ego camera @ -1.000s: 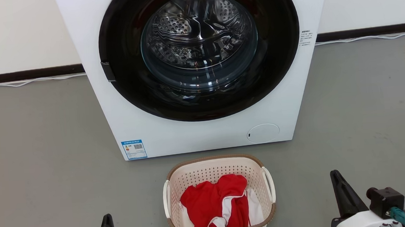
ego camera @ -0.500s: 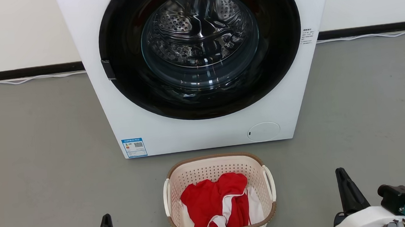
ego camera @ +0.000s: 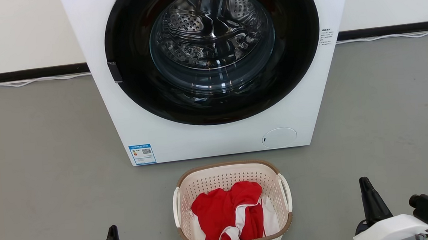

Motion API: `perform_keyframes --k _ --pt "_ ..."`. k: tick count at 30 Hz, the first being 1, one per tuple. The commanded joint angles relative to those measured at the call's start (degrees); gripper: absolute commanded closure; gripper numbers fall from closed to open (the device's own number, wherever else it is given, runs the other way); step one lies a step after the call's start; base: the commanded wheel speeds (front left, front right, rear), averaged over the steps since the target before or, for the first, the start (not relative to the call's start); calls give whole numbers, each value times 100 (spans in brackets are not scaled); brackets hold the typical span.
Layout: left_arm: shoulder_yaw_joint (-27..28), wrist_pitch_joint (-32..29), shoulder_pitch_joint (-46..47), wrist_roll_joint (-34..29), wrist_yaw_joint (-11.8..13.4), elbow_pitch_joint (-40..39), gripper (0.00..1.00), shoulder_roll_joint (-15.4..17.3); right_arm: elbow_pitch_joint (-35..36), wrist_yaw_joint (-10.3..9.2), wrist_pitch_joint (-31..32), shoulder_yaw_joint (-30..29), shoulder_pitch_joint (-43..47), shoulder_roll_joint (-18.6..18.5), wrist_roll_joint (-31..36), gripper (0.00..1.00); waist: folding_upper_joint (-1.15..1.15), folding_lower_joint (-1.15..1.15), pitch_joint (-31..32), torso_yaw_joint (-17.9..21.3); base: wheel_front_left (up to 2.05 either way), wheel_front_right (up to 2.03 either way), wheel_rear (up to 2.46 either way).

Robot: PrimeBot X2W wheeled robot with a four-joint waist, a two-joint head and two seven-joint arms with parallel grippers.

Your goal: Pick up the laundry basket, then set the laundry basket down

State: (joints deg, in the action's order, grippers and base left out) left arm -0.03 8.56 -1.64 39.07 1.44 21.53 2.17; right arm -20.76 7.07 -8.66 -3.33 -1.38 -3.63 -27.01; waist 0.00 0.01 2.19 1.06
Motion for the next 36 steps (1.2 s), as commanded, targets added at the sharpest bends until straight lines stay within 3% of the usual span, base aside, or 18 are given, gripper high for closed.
perform_keyframes --k 1,36 --pt "92 -20 318 149 -68 -184 100 49 189 12 40 7 -248 -38 -205 100 0 -1 -4 -2 0 0 0" --pt "307 -585 495 2105 -381 -397 100 57 373 23 601 -118 -336 5 -2597 100 0 -1 -92 -41 0 0 0"
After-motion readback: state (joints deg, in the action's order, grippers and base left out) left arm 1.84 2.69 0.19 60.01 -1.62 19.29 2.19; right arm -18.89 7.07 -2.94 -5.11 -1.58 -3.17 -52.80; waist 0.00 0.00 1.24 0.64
